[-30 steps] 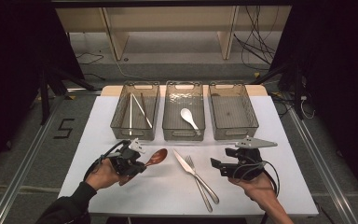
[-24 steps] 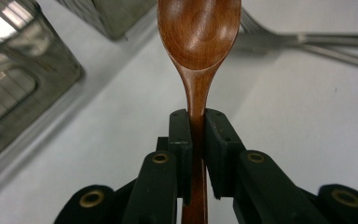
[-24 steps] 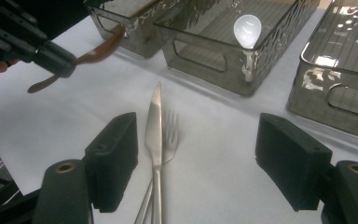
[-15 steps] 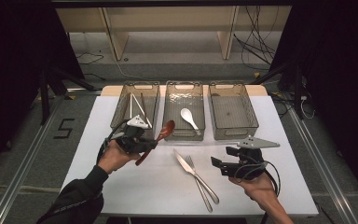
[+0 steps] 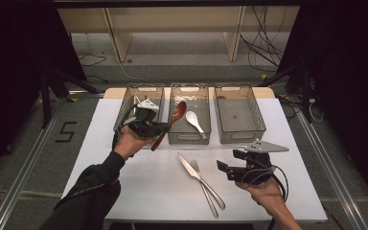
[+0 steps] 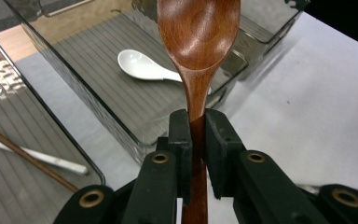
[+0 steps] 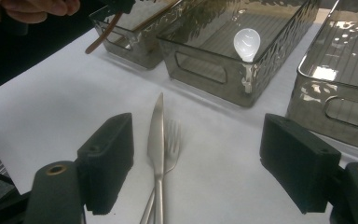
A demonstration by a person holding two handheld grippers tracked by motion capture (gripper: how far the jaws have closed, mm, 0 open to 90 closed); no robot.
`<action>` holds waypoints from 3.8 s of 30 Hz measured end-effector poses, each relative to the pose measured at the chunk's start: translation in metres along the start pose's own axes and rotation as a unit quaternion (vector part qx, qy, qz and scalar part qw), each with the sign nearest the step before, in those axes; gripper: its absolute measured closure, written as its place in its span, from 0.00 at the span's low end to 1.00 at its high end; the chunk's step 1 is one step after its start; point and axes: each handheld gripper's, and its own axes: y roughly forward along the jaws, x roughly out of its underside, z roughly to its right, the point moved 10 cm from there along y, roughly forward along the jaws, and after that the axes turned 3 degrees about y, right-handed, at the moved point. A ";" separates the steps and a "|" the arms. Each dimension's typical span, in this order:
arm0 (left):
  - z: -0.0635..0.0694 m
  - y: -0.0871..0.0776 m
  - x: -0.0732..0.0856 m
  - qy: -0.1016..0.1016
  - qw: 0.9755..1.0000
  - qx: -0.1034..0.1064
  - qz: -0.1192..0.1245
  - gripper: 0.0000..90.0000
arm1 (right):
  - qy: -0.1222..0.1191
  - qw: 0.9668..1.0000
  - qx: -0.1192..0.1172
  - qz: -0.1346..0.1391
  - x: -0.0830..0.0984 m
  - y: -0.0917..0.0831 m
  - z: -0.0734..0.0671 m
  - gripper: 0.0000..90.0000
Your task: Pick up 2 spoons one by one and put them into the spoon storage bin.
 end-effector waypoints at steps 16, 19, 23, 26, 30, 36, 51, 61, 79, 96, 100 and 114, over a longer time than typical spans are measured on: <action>-0.029 0.027 -0.039 -0.035 0.998 -0.025 0.036 0.90 | -0.001 1.000 -0.005 0.000 0.000 0.000 -0.001 0.30; -0.034 0.030 -0.044 -0.042 0.998 -0.030 0.040 0.90 | -0.002 1.000 -0.006 0.000 0.000 0.000 -0.002 0.30; -0.038 0.035 -0.050 -0.044 0.997 -0.034 0.044 0.90 | -0.001 1.000 -0.006 -0.001 0.000 0.000 -0.001 0.30; -0.039 0.040 -0.055 -0.048 0.997 -0.036 0.045 0.90 | -0.004 1.000 -0.007 -0.002 0.001 0.001 -0.002 0.30; -0.039 0.046 -0.057 -0.050 0.997 -0.037 0.042 0.89 | -0.004 1.000 -0.008 -0.003 0.001 0.001 -0.003 0.30; -0.041 0.055 -0.058 -0.056 0.997 -0.037 0.041 0.89 | -0.006 1.000 -0.009 -0.003 0.001 0.001 -0.003 0.30; -0.044 0.077 -0.051 -0.064 0.997 -0.042 0.027 0.89 | -0.006 1.000 -0.012 -0.005 0.001 0.001 -0.004 0.30; -0.041 0.079 -0.046 -0.075 0.997 -0.034 0.010 0.61 | -0.006 1.000 -0.013 -0.005 0.002 0.001 -0.003 0.30; -0.008 -0.007 -0.033 -0.061 0.997 0.027 0.049 0.33 | -0.010 1.000 -0.012 -0.017 0.004 0.004 -0.007 0.30; 0.014 -0.045 0.021 -0.055 0.996 0.032 0.061 0.23 | -0.013 0.999 -0.014 -0.032 0.008 0.010 -0.012 0.30; 0.018 -0.050 0.031 -0.044 0.997 0.026 0.064 0.22 | -0.015 0.999 -0.016 -0.036 0.010 0.012 -0.013 0.30; 0.034 -0.061 0.059 -0.031 0.995 0.022 0.090 0.20 | -0.020 0.999 -0.016 -0.048 0.014 0.016 -0.015 0.30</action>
